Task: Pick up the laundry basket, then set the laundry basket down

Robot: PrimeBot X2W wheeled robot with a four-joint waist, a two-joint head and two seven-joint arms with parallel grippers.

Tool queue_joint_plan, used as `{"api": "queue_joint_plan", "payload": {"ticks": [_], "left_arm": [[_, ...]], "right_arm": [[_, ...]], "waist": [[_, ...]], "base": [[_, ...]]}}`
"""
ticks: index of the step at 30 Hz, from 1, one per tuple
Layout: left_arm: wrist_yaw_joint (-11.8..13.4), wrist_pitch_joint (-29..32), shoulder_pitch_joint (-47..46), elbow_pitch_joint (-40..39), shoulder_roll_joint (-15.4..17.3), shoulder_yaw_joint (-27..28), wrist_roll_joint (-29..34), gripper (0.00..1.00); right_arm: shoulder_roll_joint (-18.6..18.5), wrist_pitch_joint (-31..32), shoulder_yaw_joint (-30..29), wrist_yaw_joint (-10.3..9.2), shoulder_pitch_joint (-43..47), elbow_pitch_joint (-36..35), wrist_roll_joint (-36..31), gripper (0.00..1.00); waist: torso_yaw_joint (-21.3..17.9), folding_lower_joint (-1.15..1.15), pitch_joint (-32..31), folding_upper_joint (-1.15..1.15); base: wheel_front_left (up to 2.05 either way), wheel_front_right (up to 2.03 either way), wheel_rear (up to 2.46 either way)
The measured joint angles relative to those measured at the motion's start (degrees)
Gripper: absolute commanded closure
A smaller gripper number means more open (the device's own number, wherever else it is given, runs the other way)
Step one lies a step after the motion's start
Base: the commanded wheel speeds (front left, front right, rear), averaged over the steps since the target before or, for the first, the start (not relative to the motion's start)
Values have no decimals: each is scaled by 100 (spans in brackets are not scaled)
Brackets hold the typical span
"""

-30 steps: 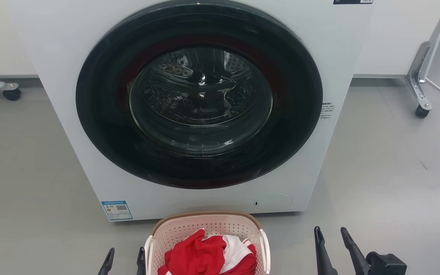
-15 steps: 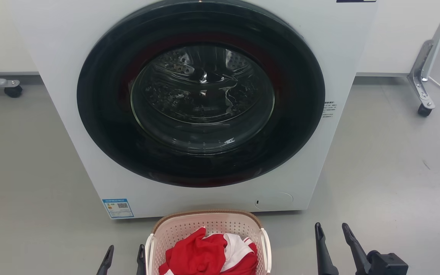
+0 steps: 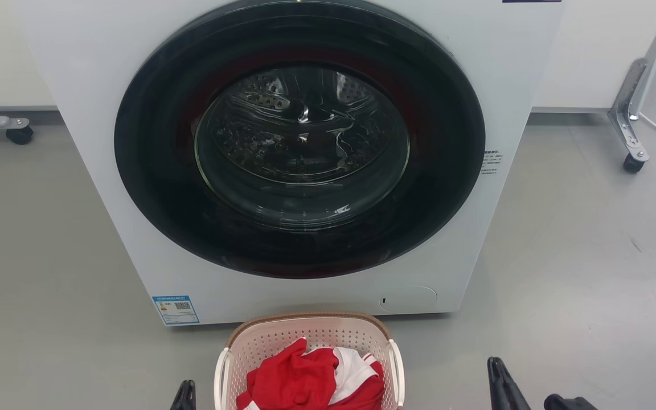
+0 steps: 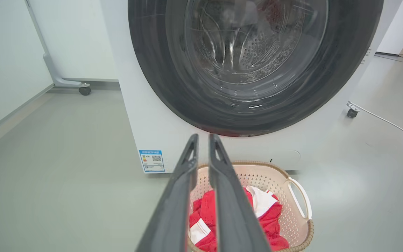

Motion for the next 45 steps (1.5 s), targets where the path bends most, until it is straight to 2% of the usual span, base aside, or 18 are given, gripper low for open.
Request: {"api": "queue_joint_plan", "payload": {"ticks": [7, 45], "left_arm": [[-55, 98, 66, 112, -22, 75, -180, 100], [-605, 923, -409, 276, -186, 816, -3119, 100]], "right_arm": [[3, 73, -112, 37, 112, 118, 215, 100], [56, 911, -1132, 591, -222, 201, 3010, 100]], "waist": [[-8, 0, 15, 0], [-62, 1, 112, 0]], "base": [[0, 0, 0], [0, 0, 0]]}}
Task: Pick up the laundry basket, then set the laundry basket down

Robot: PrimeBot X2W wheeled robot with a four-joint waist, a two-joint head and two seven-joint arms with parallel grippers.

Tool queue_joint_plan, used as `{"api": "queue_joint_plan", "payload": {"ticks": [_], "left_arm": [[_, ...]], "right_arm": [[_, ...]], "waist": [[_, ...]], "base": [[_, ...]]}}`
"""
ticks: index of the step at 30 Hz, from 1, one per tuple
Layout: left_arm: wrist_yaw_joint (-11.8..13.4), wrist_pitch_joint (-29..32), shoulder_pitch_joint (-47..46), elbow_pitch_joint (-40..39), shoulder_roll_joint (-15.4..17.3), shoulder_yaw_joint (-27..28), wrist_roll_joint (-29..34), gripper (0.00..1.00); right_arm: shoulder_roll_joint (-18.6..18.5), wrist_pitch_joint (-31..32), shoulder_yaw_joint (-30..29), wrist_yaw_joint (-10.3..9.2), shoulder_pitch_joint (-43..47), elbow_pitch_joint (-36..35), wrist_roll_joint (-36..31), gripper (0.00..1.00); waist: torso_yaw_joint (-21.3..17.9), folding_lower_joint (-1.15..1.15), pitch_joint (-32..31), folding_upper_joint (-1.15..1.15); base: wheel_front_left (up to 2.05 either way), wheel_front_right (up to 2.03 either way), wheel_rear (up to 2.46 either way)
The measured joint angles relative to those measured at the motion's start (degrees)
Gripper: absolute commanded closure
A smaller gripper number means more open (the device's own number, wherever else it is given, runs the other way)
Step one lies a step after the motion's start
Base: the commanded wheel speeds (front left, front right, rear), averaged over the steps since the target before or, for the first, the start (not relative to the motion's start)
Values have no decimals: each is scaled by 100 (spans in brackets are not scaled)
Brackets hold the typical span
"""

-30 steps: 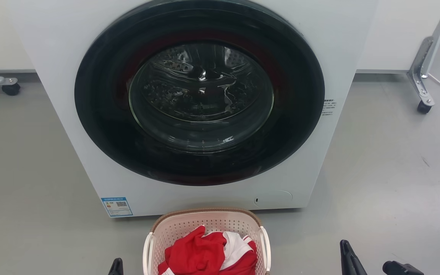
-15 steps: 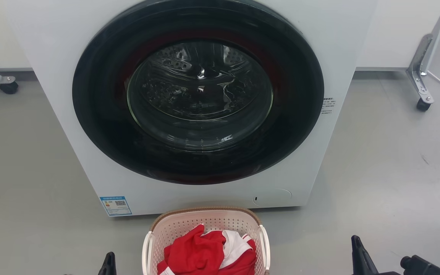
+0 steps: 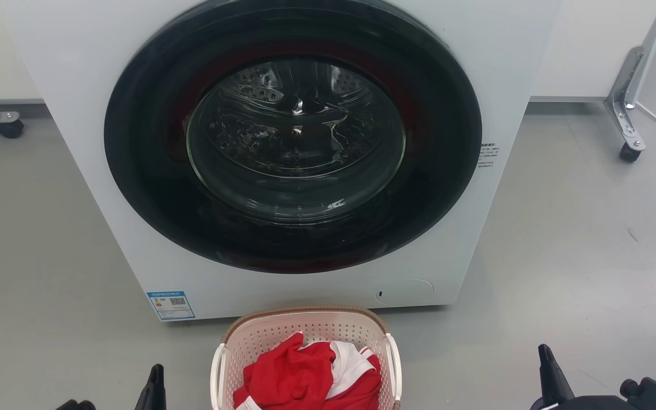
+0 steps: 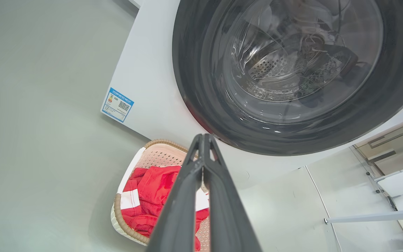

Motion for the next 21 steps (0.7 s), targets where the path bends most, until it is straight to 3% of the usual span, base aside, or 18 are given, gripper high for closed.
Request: {"api": "queue_joint_plan", "payload": {"ticks": [21], "left_arm": [[-311, 460, -277, 94, -111, 428, -1695, 100]], "right_arm": [[25, 453, -586, 316, -205, 71, 1592, 100]], "waist": [[-32, 0, 57, 0]], "base": [[0, 0, 0]]}}
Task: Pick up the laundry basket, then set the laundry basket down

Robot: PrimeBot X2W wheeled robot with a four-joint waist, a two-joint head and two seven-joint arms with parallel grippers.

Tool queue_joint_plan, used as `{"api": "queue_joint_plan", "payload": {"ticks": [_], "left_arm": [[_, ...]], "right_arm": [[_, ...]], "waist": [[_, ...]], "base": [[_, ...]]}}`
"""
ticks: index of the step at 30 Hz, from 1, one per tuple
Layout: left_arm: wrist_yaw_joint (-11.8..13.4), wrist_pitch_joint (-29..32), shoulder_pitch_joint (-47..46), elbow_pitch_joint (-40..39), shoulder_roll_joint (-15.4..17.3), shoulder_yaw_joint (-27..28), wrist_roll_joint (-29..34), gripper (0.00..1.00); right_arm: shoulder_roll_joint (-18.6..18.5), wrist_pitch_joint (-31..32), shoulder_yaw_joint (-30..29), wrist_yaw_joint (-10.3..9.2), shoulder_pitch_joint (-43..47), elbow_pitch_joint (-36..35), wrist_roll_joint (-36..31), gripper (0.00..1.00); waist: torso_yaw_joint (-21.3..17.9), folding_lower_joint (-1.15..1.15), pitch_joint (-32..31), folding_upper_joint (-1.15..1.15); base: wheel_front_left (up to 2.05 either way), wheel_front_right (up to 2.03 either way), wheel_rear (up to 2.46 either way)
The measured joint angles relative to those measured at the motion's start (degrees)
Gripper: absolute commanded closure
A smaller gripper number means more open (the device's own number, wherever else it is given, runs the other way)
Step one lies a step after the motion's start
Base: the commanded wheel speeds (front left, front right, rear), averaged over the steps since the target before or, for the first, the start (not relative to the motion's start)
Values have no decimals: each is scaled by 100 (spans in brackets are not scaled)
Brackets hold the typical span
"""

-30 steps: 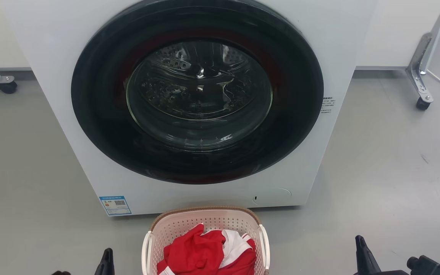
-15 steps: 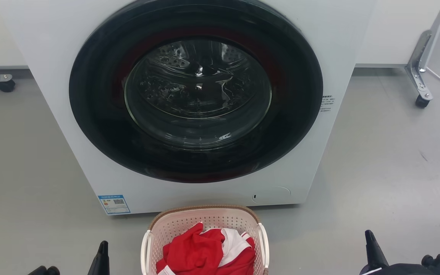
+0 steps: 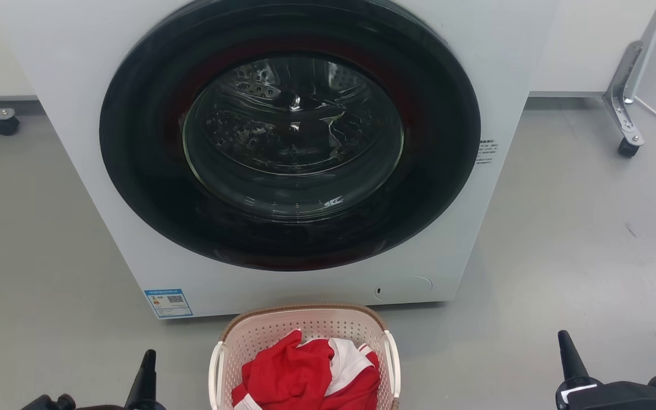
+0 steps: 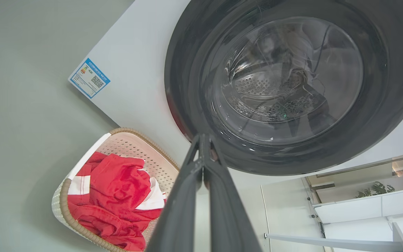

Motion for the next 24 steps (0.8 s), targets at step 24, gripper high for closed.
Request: {"api": "queue_joint_plan", "payload": {"ticks": [24], "left_arm": [[-352, 486, -360, 85, -96, 466, -1830, 100]], "right_arm": [[21, 498, -643, 346, -232, 83, 1757, 100]], "waist": [[-35, -1, 63, 0]], "base": [[0, 0, 0]]}}
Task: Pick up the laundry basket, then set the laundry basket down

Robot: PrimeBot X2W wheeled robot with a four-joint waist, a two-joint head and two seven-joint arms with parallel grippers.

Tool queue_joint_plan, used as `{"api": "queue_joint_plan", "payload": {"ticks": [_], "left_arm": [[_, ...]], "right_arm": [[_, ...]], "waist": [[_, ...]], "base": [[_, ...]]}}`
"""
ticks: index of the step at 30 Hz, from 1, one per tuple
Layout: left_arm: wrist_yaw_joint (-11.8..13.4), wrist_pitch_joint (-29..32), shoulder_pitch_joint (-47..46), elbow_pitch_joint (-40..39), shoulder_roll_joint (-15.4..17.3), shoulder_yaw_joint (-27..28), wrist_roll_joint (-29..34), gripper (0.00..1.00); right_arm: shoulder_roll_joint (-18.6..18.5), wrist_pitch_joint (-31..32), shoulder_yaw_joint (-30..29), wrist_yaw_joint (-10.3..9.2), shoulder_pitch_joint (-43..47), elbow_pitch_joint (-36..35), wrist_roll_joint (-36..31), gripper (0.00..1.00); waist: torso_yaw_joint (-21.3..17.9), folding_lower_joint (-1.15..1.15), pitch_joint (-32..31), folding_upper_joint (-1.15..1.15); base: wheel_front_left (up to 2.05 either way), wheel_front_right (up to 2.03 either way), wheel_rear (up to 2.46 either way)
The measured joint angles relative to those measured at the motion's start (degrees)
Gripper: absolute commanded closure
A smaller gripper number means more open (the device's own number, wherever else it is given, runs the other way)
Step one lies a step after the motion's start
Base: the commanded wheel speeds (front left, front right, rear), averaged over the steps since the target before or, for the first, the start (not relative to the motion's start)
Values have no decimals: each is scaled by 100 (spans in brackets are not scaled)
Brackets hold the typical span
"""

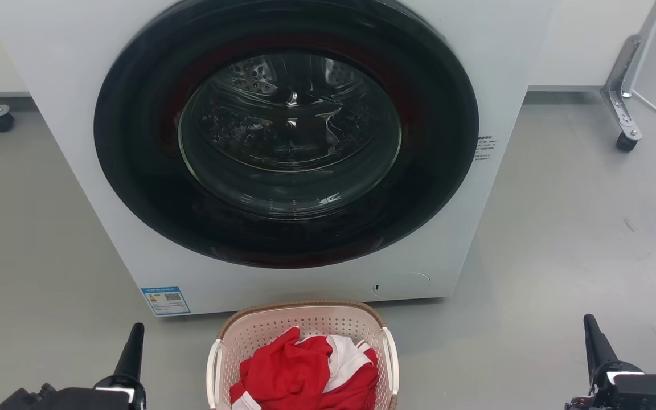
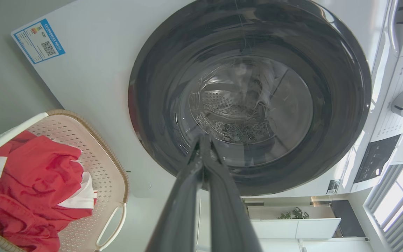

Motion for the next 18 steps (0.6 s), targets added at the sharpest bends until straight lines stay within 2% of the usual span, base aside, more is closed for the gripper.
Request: {"api": "queue_joint_plan", "payload": {"ticks": [10, 18], "left_arm": [[-135, 200, -179, 43, -51, 191, -743, 100], [-146, 204, -203, 44, -62, 194, -825, 100]], "right_arm": [[11, 186, -254, 160, -75, 22, 712, 100], [13, 201, -264, 168, -127, 23, 720, 100]], "waist": [[-14, 0, 25, 0], [-14, 0, 25, 0]], "base": [[0, 0, 0], [0, 0, 0]]}}
